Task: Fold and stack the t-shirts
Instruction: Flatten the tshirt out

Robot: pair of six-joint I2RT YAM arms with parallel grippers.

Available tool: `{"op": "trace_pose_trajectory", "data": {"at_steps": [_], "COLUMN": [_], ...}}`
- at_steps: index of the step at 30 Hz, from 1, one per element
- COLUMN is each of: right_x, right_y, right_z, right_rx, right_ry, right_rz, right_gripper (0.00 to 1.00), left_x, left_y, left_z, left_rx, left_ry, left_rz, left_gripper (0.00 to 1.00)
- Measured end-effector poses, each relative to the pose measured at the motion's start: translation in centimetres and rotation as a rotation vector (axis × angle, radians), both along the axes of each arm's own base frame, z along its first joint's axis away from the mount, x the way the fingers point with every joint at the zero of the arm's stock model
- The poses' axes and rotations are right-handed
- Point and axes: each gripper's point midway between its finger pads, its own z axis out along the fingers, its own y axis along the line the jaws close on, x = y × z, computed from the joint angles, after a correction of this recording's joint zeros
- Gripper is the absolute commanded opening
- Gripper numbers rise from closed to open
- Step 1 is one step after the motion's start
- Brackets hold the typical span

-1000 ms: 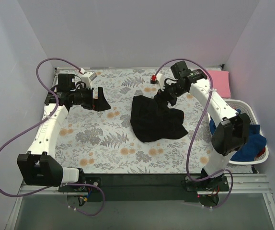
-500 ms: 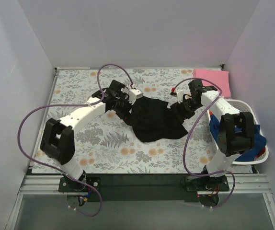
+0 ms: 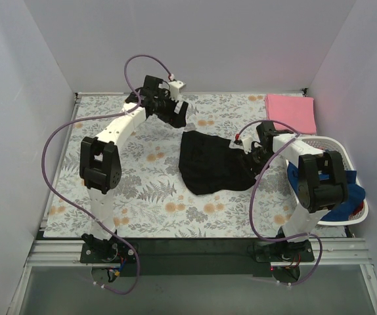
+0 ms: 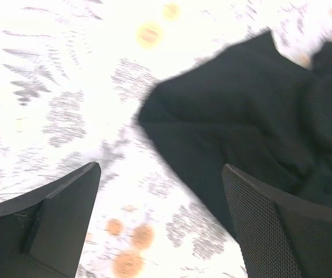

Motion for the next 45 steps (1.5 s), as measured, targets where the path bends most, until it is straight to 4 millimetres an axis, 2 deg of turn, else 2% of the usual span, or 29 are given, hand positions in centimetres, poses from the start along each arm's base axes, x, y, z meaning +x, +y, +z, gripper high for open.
{"op": "trace_pose_trajectory", "data": {"at_steps": [3, 5, 7, 10, 13, 14, 15, 16, 17, 18, 19, 21, 24, 25, 28, 32, 34, 37, 39, 40, 41, 42, 44, 45], "right_x": [-0.3, -0.4, -0.3, -0.1, 0.2, 0.2, 0.2, 0.1, -0.1, -0.2, -0.3, -0.4, -0.6, -0.6, 0.2, 3.5, 5.2, 7.4, 8.4, 8.7, 8.7, 8.6, 8.0, 7.7], "right_y": [-0.1, -0.1, -0.2, -0.4, -0.6, -0.7, -0.8, -0.8, -0.8, -0.8, -0.8, -0.8, -0.9, -1.0, -1.3, -2.0, -2.2, -2.2, -2.0, -1.8, -1.6, -1.3, -0.6, -0.1], "right_z": [-0.4, -0.7, -0.8, -1.0, -1.1, -1.2, -1.2, -1.3, -1.4, -1.4, -1.4, -1.3, -0.7, -0.3, 1.6, 5.4, 7.4, 10.2, 11.8, 12.4, 12.7, 12.8, 12.3, 11.9], "right_rx": [0.001, 0.000, 0.002, 0.003, 0.008, 0.007, 0.006, 0.006, 0.006, 0.007, 0.008, 0.007, 0.008, 0.012, 0.026, 0.039, 0.043, 0.049, 0.061, 0.068, 0.079, 0.088, 0.100, 0.107], "right_ry": [0.006, 0.013, 0.007, 0.001, -0.003, -0.004, -0.006, -0.002, 0.003, 0.005, 0.008, 0.011, 0.004, -0.005, -0.055, -0.181, -0.244, -0.332, -0.378, -0.392, -0.394, -0.390, -0.359, -0.340], "right_rz": [-0.002, -0.003, -0.006, -0.011, -0.023, -0.024, -0.019, -0.022, -0.022, -0.022, -0.020, -0.018, -0.017, -0.017, -0.029, -0.046, -0.049, -0.036, -0.022, -0.014, -0.005, 0.003, 0.020, 0.032], "right_gripper": [0.63, 0.59, 0.51, 0.41, 0.27, 0.13, 0.06, 0.01, 0.01, 0.01, 0.01, 0.01, 0.01, 0.01, 0.01, 0.01, 0.01, 0.01, 0.02, 0.08, 0.23, 0.32, 0.47, 0.50], "left_x": [2.9, 3.8, 3.6, 3.2, 2.7, 2.6, 2.4, 2.3, 2.4, 2.6, 2.7, 2.7, 2.6, 2.7, 3.3, 4.5, 5.0, 5.7, 5.3, 4.7, 3.8, 2.7, 0.6, -0.3], "left_y": [1.4, 1.7, 1.3, 0.4, -0.3, -0.5, -0.7, -0.9, -1.2, -1.5, -1.7, -2.1, -2.2, -2.2, -1.5, 2.1, 4.3, 7.4, 8.9, 9.3, 9.5, 9.6, 9.5, 9.5], "left_z": [0.0, -1.4, -3.9, -6.5, -9.2, -10.0, -10.4, -10.9, -10.9, -10.7, -10.6, -10.6, -10.3, -10.0, -8.8, -6.3, -4.2, 0.7, 3.5, 4.9, 6.0, 6.8, 7.8, 8.0], "left_rx": [-0.035, -0.047, -0.056, -0.061, -0.066, -0.069, -0.074, -0.080, -0.096, -0.109, -0.124, -0.147, -0.189, -0.211, -0.269, -0.334, -0.360, -0.395, -0.401, -0.402, -0.401, -0.400, -0.398, -0.397], "left_ry": [0.000, 0.031, 0.100, 0.169, 0.244, 0.263, 0.281, 0.300, 0.308, 0.307, 0.313, 0.327, 0.365, 0.372, 0.379, 0.373, 0.347, 0.254, 0.195, 0.167, 0.148, 0.139, 0.132, 0.131], "left_rz": [0.056, 0.075, 0.084, 0.082, 0.091, 0.094, 0.097, 0.101, 0.100, 0.101, 0.104, 0.104, 0.119, 0.115, 0.120, 0.165, 0.192, 0.216, 0.221, 0.218, 0.212, 0.207, 0.194, 0.190], "left_gripper": [0.85, 0.85, 0.86, 0.85, 0.84, 0.83, 0.81, 0.79, 0.77, 0.72, 0.57, 0.42, 0.08, 0.01, 0.00, 0.00, 0.00, 0.00, 0.00, 0.00, 0.00, 0.00, 0.00, 0.00]}}
